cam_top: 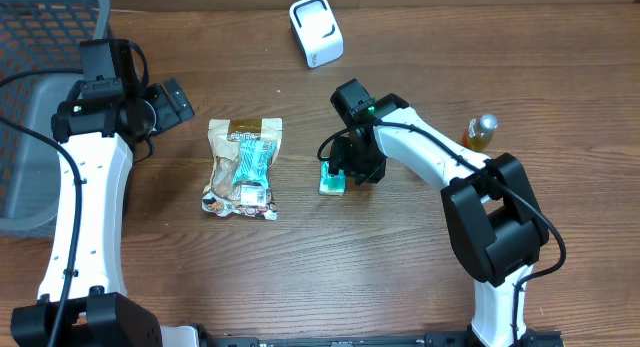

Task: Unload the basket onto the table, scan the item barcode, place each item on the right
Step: 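Lower the right gripper and grasp the tissue pack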

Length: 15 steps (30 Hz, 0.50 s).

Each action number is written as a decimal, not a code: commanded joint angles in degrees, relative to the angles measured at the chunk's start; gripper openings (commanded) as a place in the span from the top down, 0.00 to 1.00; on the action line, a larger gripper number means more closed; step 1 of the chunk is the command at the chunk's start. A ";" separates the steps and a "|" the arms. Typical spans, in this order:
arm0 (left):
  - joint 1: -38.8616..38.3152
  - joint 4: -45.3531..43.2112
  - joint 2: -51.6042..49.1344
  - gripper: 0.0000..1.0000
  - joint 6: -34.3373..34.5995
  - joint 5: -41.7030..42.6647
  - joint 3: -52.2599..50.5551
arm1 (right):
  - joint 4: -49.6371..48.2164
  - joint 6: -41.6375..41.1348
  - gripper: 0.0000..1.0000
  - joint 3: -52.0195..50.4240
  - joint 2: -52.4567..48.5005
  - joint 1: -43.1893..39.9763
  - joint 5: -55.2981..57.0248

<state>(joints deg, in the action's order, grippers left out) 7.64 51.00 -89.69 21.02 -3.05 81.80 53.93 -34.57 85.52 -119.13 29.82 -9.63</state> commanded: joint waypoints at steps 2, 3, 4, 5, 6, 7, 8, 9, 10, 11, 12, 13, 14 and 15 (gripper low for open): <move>0.48 -0.24 -0.26 0.01 -0.22 -0.33 0.44 | -1.22 -0.20 0.56 -0.81 0.24 0.07 0.55; 0.48 -0.24 -0.26 0.01 -0.22 -0.33 0.44 | -1.40 -0.20 0.59 -0.81 0.24 0.07 0.52; 0.48 -0.24 -0.26 0.01 -0.22 -0.33 0.44 | -1.46 -0.20 0.61 -0.81 0.24 0.07 0.52; 0.48 -0.24 -0.26 0.00 -0.22 -0.33 0.44 | -1.46 -0.17 0.62 -0.81 0.24 0.07 0.55; 0.48 -0.24 -0.26 0.01 -0.22 -0.33 0.44 | -1.42 -0.15 0.66 -0.79 0.24 0.07 0.55; 0.48 -0.24 -0.26 0.01 -0.22 -0.33 0.44 | -1.22 -0.17 0.71 -0.61 0.31 -0.02 0.52; 0.48 -0.24 -0.26 0.00 -0.22 -0.33 0.44 | -0.98 -0.17 0.73 -0.33 0.42 -0.20 0.31; 0.48 -0.24 -0.26 0.01 -0.20 -0.33 0.44 | -0.94 -0.17 0.73 -0.11 0.50 -0.33 -0.15; 0.48 -0.24 -0.26 0.00 -0.20 -0.33 0.44 | -0.98 -0.17 0.72 0.09 0.63 -0.55 -0.81; 0.48 -0.24 -0.26 0.00 -0.22 -0.33 0.44 | -0.96 -0.17 0.72 0.22 0.74 -0.68 -1.33; 0.48 -0.24 -0.26 0.00 -0.20 -0.33 0.44 | -0.94 -0.17 0.72 0.31 0.79 -0.92 -1.64; 0.48 -0.24 -0.26 0.00 -0.22 -0.33 0.44 | -0.90 -0.15 0.72 0.37 0.85 -1.07 -1.81; 0.48 -0.24 -0.26 0.00 -0.22 -0.33 0.44 | -0.94 -0.15 0.72 0.39 0.87 -1.33 -2.10; 0.48 -0.24 -0.26 0.00 -0.22 -0.33 0.44 | -0.94 -0.13 0.72 0.39 0.96 -1.55 -2.58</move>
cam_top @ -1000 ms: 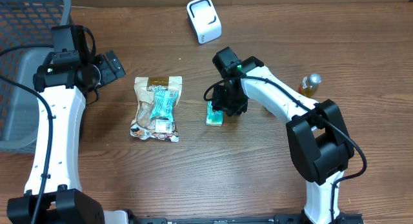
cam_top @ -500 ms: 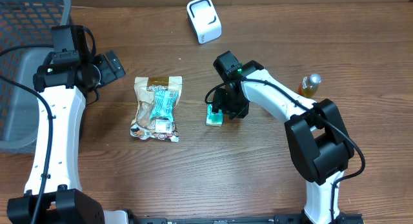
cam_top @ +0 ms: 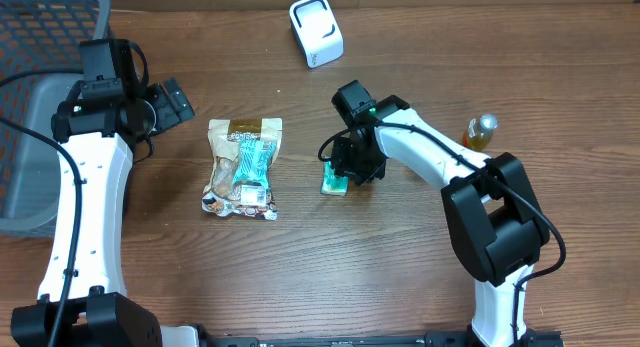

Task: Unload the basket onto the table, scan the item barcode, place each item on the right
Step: 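Lower the right gripper and grasp the tissue pack, then lift the tissue pack with the right gripper and tilt it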

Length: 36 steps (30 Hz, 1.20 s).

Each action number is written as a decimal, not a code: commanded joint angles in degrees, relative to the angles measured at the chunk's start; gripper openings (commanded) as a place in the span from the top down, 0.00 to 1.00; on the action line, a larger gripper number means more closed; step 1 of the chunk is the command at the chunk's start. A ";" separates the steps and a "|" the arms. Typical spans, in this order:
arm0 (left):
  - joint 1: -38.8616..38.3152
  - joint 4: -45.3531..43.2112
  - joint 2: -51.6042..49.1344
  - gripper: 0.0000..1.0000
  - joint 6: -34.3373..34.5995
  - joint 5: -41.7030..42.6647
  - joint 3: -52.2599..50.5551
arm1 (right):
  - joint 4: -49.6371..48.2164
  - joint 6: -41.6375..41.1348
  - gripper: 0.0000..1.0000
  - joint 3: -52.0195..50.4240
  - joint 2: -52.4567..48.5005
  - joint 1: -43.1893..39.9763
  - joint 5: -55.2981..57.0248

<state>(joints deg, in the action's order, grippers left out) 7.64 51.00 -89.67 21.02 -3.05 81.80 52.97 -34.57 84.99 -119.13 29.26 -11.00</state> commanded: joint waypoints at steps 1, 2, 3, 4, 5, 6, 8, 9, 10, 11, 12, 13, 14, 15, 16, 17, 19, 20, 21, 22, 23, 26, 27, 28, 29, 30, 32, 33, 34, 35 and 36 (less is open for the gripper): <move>0.48 -0.24 -0.28 0.00 -0.20 -0.33 0.44 | 0.02 -0.11 0.72 0.94 0.98 -1.25 -1.92; 0.48 -0.24 -0.28 0.01 -0.20 -0.33 0.44 | 0.04 0.17 0.72 0.94 1.16 -1.49 -3.04; 0.48 -0.24 -0.28 0.00 -0.22 -0.33 0.44 | 0.04 0.31 0.72 0.96 1.29 -1.70 -3.91; 0.48 -0.24 -0.28 0.00 -0.22 -0.33 0.44 | 0.07 0.37 0.72 0.96 1.49 -2.05 -4.52; 0.48 -0.24 -0.28 0.01 -0.22 -0.33 0.44 | 0.13 0.48 0.72 0.96 1.62 -2.27 -4.59; 0.48 -0.24 -0.28 0.01 -0.22 -0.33 0.44 | 0.31 0.48 0.72 0.96 1.75 -2.51 -4.57; 0.48 -0.24 -0.28 0.01 -0.22 -0.33 0.44 | 0.55 0.50 0.72 0.96 1.86 -2.84 -4.66; 0.48 -0.24 -0.28 0.00 -0.22 -0.33 0.44 | 0.52 0.50 0.72 0.96 1.86 -2.84 -4.92; 0.48 -0.24 -0.28 0.00 -0.22 -0.33 0.44 | 0.44 1.05 0.72 0.96 1.86 -2.82 -5.51; 0.48 -0.24 -0.28 0.00 -0.20 -0.33 0.44 | 0.28 1.88 0.72 0.96 1.86 -2.82 -6.34; 0.48 -0.24 -0.28 0.00 -0.22 -0.33 0.44 | 0.28 1.86 0.71 0.96 1.86 -2.82 -6.62; 0.48 -0.24 -0.28 0.00 -0.22 -0.33 0.44 | 0.37 1.79 0.71 0.96 1.86 -2.82 -6.69; 0.48 -0.24 -0.28 0.00 -0.22 -0.33 0.44 | 0.44 1.79 0.71 0.96 1.86 -2.82 -6.69; 0.48 -0.24 -0.28 0.00 -0.22 -0.33 0.44 | 0.48 1.77 0.71 0.94 1.86 -2.82 -6.67; 0.48 -0.24 -0.28 0.00 -0.22 -0.33 0.44 | 0.46 1.77 0.71 0.87 1.86 -2.82 -6.64; 0.48 -0.24 -0.28 0.00 -0.22 -0.33 0.44 | 0.44 1.75 0.71 0.83 1.84 -2.82 -6.47; 0.48 -0.24 -0.28 0.00 -0.22 -0.33 0.44 | 0.42 1.46 0.72 0.83 1.55 -2.60 -5.29; 0.48 -0.24 -0.28 0.01 -0.22 -0.33 0.44 | 0.39 1.33 0.72 0.83 1.36 -2.40 -4.92; 0.48 -0.24 -0.28 0.00 -0.22 -0.33 0.44 | 0.22 1.33 0.72 0.76 1.07 -2.21 -4.94; 0.48 -0.24 -0.28 0.00 -0.22 -0.33 0.44 | 0.17 1.31 0.72 0.70 0.76 -1.92 -4.94; 0.48 -0.24 -0.28 0.01 -0.22 -0.33 0.44 | -0.07 1.33 0.73 0.55 0.44 -1.55 -4.94; 0.48 -0.24 -0.28 0.01 -0.22 -0.33 0.44 | -1.09 1.33 0.77 0.02 -0.39 -0.37 -4.02; 0.48 -0.24 -0.28 0.00 -0.22 -0.33 0.44 | -1.60 1.33 0.77 -0.22 -0.46 -0.17 -4.07; 0.48 -0.24 -0.28 0.01 -0.20 -0.33 0.44 | -1.99 1.33 0.78 -0.42 -0.46 0.00 -4.07; 0.48 -0.24 -0.28 0.00 -0.20 -0.33 0.44 | -2.25 1.33 0.80 -0.55 -0.48 0.13 -4.07; 0.48 -0.24 -0.28 0.01 -0.20 -0.33 0.44 | -2.47 1.33 0.81 -0.61 -0.46 0.26 -4.04; 0.48 -0.24 -0.28 0.00 -0.20 -0.33 0.44 | -2.78 1.33 0.82 -0.63 -0.46 0.33 -4.07; 0.48 -0.24 -0.28 0.00 -0.22 -0.33 0.44 | -2.84 1.33 0.82 -0.63 -0.46 0.33 -4.07; 0.48 -0.24 -0.28 0.01 -0.22 -0.33 0.44 | -2.93 1.33 0.83 -0.63 -0.48 0.33 -4.07; 0.48 -0.24 -0.28 0.00 -0.22 -0.33 0.44 | -3.06 1.36 0.83 -0.63 -0.48 0.33 -4.07; 0.48 -0.24 -0.28 0.00 -0.20 -0.33 0.44 | -3.19 1.36 0.83 -0.63 -0.48 0.33 -4.07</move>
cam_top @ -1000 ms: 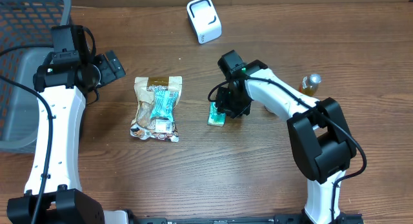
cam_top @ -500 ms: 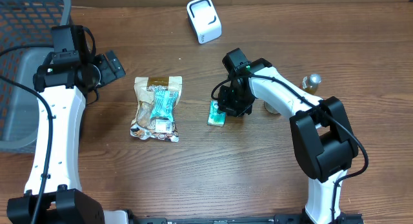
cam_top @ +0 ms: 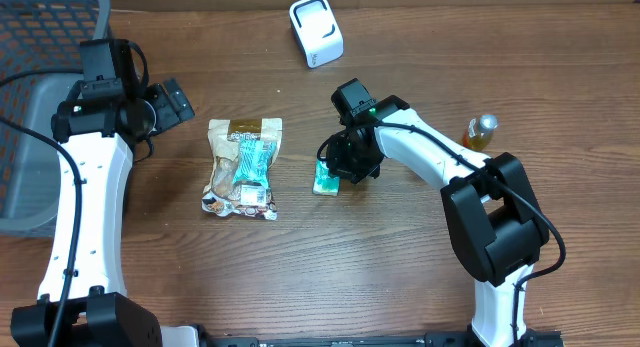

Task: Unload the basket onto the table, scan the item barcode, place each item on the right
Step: 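Lift the tissue pack with the right gripper and tilt it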

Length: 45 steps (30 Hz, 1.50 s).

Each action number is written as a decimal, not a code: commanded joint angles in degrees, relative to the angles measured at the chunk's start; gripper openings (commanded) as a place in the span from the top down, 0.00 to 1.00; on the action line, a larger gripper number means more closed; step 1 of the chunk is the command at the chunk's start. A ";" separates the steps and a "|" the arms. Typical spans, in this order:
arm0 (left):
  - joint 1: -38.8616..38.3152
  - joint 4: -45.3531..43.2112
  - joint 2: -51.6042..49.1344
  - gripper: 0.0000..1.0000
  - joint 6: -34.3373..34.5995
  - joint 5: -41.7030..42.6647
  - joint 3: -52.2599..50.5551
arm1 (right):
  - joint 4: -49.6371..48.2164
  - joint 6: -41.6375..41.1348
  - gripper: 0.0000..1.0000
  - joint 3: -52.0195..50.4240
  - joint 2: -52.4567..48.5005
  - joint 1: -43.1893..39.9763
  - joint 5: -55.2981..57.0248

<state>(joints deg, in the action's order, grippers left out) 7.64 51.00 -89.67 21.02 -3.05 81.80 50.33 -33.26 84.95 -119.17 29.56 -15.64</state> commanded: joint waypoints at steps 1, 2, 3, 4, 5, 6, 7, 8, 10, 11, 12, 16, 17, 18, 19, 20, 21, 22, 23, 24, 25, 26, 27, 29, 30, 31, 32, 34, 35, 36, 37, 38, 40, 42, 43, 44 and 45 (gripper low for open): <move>0.48 -0.24 -0.28 0.00 -0.22 -0.33 0.44 | -0.59 0.02 0.83 -0.59 -0.44 0.02 0.57; 0.48 -0.24 -0.28 0.00 -0.22 -0.33 0.44 | -0.57 0.02 0.83 -0.59 -0.44 0.02 0.57; 0.48 -0.24 -0.28 0.00 -0.22 -0.33 0.44 | -0.59 0.02 0.83 -0.66 -0.44 0.02 0.57; 0.48 -0.24 -0.28 0.01 -0.22 -0.33 0.44 | -0.72 0.02 0.83 -0.83 -0.44 0.02 0.57; 0.48 -0.24 -0.28 0.01 -0.22 -0.33 0.44 | -1.14 0.00 0.83 -1.22 -0.44 0.04 0.57; 0.48 -0.24 -0.28 0.00 -0.22 -0.33 0.44 | -1.86 0.00 0.83 -1.90 -0.44 0.07 0.55; 0.48 -0.24 -0.28 0.00 -0.20 -0.33 0.44 | -2.60 -0.57 0.83 -2.75 -0.44 0.13 0.57; 0.48 -0.24 -0.28 0.01 -0.22 -0.33 0.44 | -3.39 -1.66 0.83 -3.67 -0.44 0.17 0.55; 0.48 -0.24 -0.28 0.00 -0.22 -0.33 0.44 | -5.33 -3.89 0.83 -5.81 -0.44 0.17 0.55; 0.48 -0.24 -0.28 0.00 -0.22 -0.33 0.44 | -6.34 -4.09 0.83 -6.62 -0.44 0.17 0.55; 0.48 -0.24 -0.28 0.00 -0.20 -0.33 0.44 | -7.15 -4.11 0.83 -7.19 -0.44 0.17 0.55; 0.48 -0.24 -0.28 0.01 -0.22 -0.33 0.44 | -6.97 -4.09 0.83 -7.65 -0.44 -0.07 0.50; 0.48 -0.24 -0.28 0.00 -0.20 -0.33 0.44 | -6.99 -4.09 0.84 -7.63 -0.42 -0.20 0.50; 0.48 -0.24 -0.28 0.01 -0.20 -0.33 0.44 | -6.99 -4.07 0.90 -7.63 -0.42 -0.39 0.50; 0.48 -0.24 -0.28 0.01 -0.22 -0.33 0.44 | -6.93 -4.04 0.96 -7.63 -0.42 -0.59 0.31; 0.48 -0.24 -0.28 0.00 -0.22 -0.33 0.44 | -6.47 -4.04 0.96 -7.61 -0.42 -0.87 -0.61; 0.48 -0.24 -0.28 0.00 -0.20 -0.33 0.44 | -6.14 -4.02 0.96 -7.58 -0.42 -1.31 -2.12; 0.48 -0.24 -0.28 0.00 -0.22 -0.33 0.44 | -6.05 -3.48 0.96 -7.58 -0.42 -1.79 -3.93; 0.48 -0.24 -0.28 0.01 -0.22 -0.33 0.44 | -6.16 -1.66 0.96 -7.58 -0.33 -2.32 -6.08; 0.48 -0.24 -0.28 0.00 -0.22 -0.33 0.44 | -6.54 2.08 0.96 -7.58 -0.02 -3.10 -10.10; 0.48 -0.24 -0.28 0.00 -0.22 -0.33 0.44 | -6.60 5.38 0.96 -7.58 0.39 -3.72 -13.38; 0.48 -0.24 -0.28 0.00 -0.22 -0.33 0.44 | -6.51 8.68 0.96 -7.58 0.96 -4.35 -16.65; 0.48 -0.24 -0.28 0.00 -0.22 -0.33 0.44 | -6.27 12.15 0.96 -7.58 1.73 -5.09 -20.13; 0.48 -0.24 -0.28 0.00 -0.20 -0.33 0.44 | -5.70 16.09 0.96 -7.58 3.63 -6.60 -25.27; 0.48 -0.24 -0.28 0.00 -0.22 -0.33 0.44 | -5.51 17.18 0.96 -7.58 4.57 -7.30 -27.12; 0.48 -0.24 -0.28 0.00 -0.20 -0.33 0.44 | -5.42 17.62 0.96 -7.58 5.42 -7.87 -28.50; 0.48 -0.24 -0.28 0.00 -0.22 -0.33 0.44 | -5.44 18.40 0.96 -7.58 6.08 -8.31 -29.79; 0.48 -0.24 -0.28 0.01 -0.22 -0.33 0.44 | -5.46 21.22 0.96 -7.58 7.19 -8.87 -33.66; 0.48 -0.24 -0.28 0.00 -0.22 -0.33 0.44 | -5.46 24.09 0.96 -7.58 7.65 -9.03 -37.03; 0.48 -0.24 -0.28 0.01 -0.22 -0.33 0.44 | -5.42 27.74 0.96 -7.58 7.96 -9.07 -41.29; 0.48 -0.24 -0.28 0.00 -0.20 -0.33 0.44 | -5.38 30.64 0.96 -7.58 8.09 -9.07 -45.00; 0.48 -0.24 -0.28 0.00 -0.22 -0.33 0.44 | -5.40 33.09 0.96 -7.58 8.13 -9.07 -48.83; 0.48 -0.24 -0.28 0.01 -0.20 -0.33 0.44 | -5.44 34.84 0.96 -7.58 8.13 -9.07 -52.50; 0.48 -0.24 -0.28 0.00 -0.22 -0.33 0.44 | -5.40 34.86 0.96 -7.58 8.13 -9.05 -52.65; 0.48 -0.24 -0.28 0.00 -0.22 -0.33 0.44 | -5.33 34.86 0.96 -7.58 8.13 -9.07 -52.65; 0.48 -0.24 -0.28 0.00 -0.22 -0.33 0.44 | -5.20 34.86 0.96 -7.58 8.13 -9.07 -52.65; 0.48 -0.24 -0.28 0.01 -0.22 -0.33 0.44 | -5.09 34.86 0.96 -7.58 8.13 -9.07 -52.63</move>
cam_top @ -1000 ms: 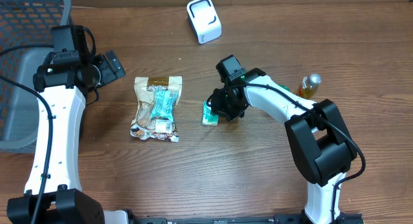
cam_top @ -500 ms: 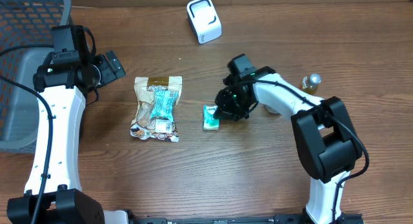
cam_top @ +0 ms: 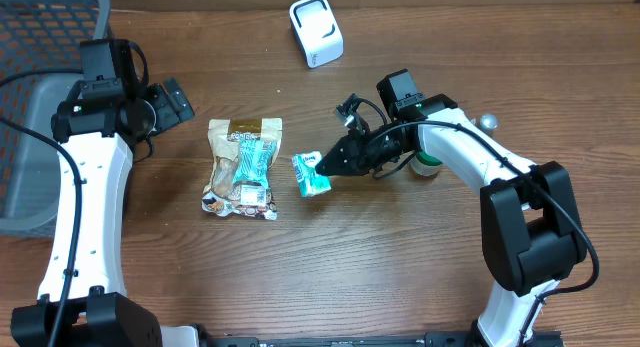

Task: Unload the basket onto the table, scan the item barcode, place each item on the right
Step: 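Lift the tissue pack with the right gripper and tilt it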

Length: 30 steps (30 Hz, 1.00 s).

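Note:
My right gripper is shut on a small teal and white packet. It holds the packet by its right end, tilted, just right of the snack bag. The right arm reaches in from the right, lying low across the table. A white barcode scanner stands at the back centre, well away from the packet. My left gripper hovers open at the left, above and left of the snack bag, with nothing in it.
A grey mesh basket fills the far left edge. The silver cap of a small bottle shows behind the right arm. Bare wooden table runs along the front.
The right wrist has swung from over the packet to its right side. The packet now sits further left, tilted, in the gripper's fingertips. The left arm has not moved.
The right gripper stood over the teal packet on the table right of the snack bag. At the following moments it stayed on the packet, which shifted slightly left. Now the arm reaches in from the right and holds the packet tilted near the bag.

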Each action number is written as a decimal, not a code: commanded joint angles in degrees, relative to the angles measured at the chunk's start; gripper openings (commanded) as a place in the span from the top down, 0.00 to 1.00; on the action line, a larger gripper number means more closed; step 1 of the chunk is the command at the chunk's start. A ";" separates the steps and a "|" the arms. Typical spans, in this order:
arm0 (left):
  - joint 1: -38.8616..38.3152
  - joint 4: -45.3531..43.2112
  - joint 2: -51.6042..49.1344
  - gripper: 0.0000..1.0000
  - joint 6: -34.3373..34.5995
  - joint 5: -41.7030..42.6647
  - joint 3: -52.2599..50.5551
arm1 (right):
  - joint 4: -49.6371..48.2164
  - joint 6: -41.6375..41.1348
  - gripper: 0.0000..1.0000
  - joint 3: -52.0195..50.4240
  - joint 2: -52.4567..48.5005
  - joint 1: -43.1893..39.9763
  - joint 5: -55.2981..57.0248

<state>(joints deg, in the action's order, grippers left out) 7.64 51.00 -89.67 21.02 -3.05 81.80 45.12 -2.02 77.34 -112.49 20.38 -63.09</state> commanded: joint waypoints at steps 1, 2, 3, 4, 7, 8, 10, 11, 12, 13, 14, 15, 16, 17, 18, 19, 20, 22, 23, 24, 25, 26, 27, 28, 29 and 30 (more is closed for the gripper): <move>0.48 -0.24 -0.28 0.00 -0.20 -0.33 0.44 | 0.17 3.63 0.96 0.02 1.44 0.11 -5.18; 0.48 -0.24 -0.28 0.00 -0.22 -0.33 0.44 | 0.17 3.63 0.96 0.02 1.44 0.13 -5.18; 0.48 -0.24 -0.28 0.00 -0.22 -0.33 0.44 | 0.20 3.63 0.96 0.02 1.44 0.13 -5.18; 0.48 -0.24 -0.28 0.01 -0.22 -0.33 0.44 | 0.20 3.61 0.96 0.02 1.44 0.13 -5.18; 0.48 -0.24 -0.28 0.00 -0.20 -0.33 0.44 | 0.20 3.61 0.96 0.00 1.44 0.17 -5.11; 0.48 -0.24 -0.28 0.00 -0.20 -0.33 0.44 | 0.20 3.61 0.96 0.00 1.44 0.17 -4.96; 0.48 -0.24 -0.28 0.01 -0.20 -0.33 0.44 | 0.22 3.61 0.96 -0.02 1.44 0.17 -4.94; 0.48 -0.24 -0.28 0.00 -0.22 -0.33 0.44 | 0.33 3.58 0.96 -0.04 1.44 0.17 -4.90; 0.48 -0.24 -0.28 0.00 -0.20 -0.33 0.44 | 0.50 3.58 0.96 -0.04 1.44 0.17 -4.61; 0.48 -0.24 -0.28 0.00 -0.20 -0.33 0.44 | 0.74 3.56 0.96 -0.04 1.44 0.17 -4.13; 0.48 -0.24 -0.28 0.00 -0.20 -0.33 0.44 | 1.20 3.58 0.96 -0.04 1.44 0.17 -3.52; 0.48 -0.24 -0.28 0.00 -0.22 -0.33 0.44 | 1.57 3.56 0.96 -0.04 1.44 0.17 -3.15; 0.48 -0.24 -0.28 0.00 -0.22 -0.33 0.44 | 1.95 3.58 0.96 -0.04 1.44 0.17 -2.62; 0.48 -0.24 -0.28 0.01 -0.22 -0.33 0.44 | 2.10 3.58 0.96 -0.04 1.44 0.17 -2.08; 0.48 -0.24 -0.28 0.01 -0.22 -0.33 0.44 | 2.14 3.54 0.96 -0.04 1.44 0.17 -1.31; 0.48 -0.24 -0.28 0.01 -0.22 -0.33 0.44 | 2.12 3.56 0.96 -0.04 1.44 0.20 -0.59; 0.48 -0.24 -0.28 0.00 -0.22 -0.33 0.44 | 2.10 3.56 0.96 -0.04 1.44 0.24 0.57; 0.48 -0.24 -0.28 0.01 -0.20 -0.33 0.44 | 2.10 3.21 0.96 -0.04 1.44 0.31 3.54; 0.48 -0.24 -0.28 0.01 -0.22 -0.33 0.44 | 2.08 2.01 0.96 -0.04 1.44 0.50 5.49; 0.48 -0.24 -0.28 0.01 -0.20 -0.33 0.44 | 1.99 0.85 0.96 -0.04 1.42 0.61 7.26; 0.48 -0.24 -0.28 0.00 -0.20 -0.33 0.44 | 1.73 -0.83 0.96 -0.04 1.42 0.90 9.84; 0.48 -0.24 -0.28 0.01 -0.22 -0.33 0.44 | 1.62 -1.68 0.96 -0.04 1.42 1.11 11.41; 0.48 -0.24 -0.28 0.01 -0.22 -0.33 0.44 | 1.44 -3.02 0.96 -0.04 1.42 1.49 13.92; 0.48 -0.24 -0.28 0.01 -0.22 -0.33 0.44 | 1.25 -4.04 0.96 -0.04 1.42 1.86 16.20; 0.48 -0.24 -0.28 0.00 -0.22 -0.33 0.44 | 1.16 -4.81 0.96 -0.04 1.42 2.32 18.71; 0.48 -0.24 -0.28 0.00 -0.22 -0.33 0.44 | 1.05 -5.79 0.96 -0.04 1.42 2.80 21.27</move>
<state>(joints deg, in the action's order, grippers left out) 7.64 51.00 -89.67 21.02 -3.05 81.80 46.57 -3.99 77.34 -112.49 21.69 -50.89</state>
